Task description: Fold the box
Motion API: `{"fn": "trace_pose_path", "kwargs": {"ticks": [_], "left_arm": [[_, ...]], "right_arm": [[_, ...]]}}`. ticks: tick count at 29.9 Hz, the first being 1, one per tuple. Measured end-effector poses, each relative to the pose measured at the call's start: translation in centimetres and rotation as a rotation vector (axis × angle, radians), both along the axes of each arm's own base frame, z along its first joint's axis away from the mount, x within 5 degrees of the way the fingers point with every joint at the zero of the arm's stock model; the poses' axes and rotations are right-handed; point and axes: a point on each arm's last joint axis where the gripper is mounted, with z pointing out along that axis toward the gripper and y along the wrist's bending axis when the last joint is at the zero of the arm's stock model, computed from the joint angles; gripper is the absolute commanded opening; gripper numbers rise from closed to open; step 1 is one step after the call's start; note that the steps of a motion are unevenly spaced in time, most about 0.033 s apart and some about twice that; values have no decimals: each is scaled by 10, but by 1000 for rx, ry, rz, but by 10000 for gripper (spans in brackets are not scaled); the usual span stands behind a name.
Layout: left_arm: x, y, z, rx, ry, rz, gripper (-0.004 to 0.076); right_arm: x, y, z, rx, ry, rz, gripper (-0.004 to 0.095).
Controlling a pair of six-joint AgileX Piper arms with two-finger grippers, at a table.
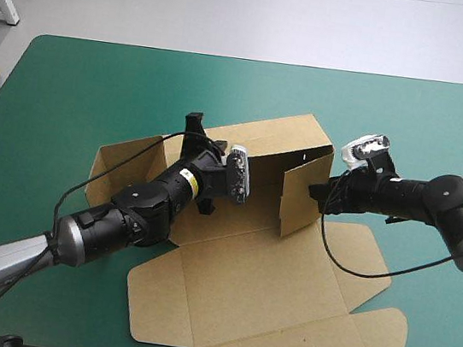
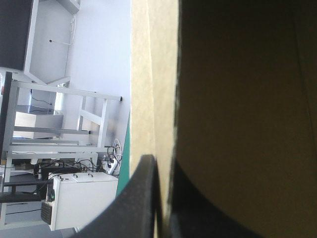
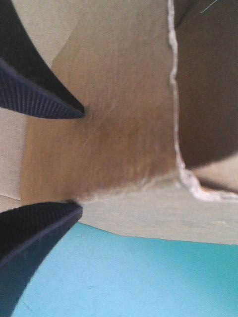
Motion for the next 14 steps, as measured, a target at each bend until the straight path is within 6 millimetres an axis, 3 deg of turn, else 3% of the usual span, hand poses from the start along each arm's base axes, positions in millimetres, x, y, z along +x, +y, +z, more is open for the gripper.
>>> {"fn": "trace_pose_path", "kwargs": {"ticks": [7,14], "left_arm": [[0,0,0,-17,8,9,-14],[0,0,0,-20,8,11,-14]], "right_arm": [[-11,12,-5,-46,-80,-21,481],[-8,13,-3,-62,-131,-54,481]]}}
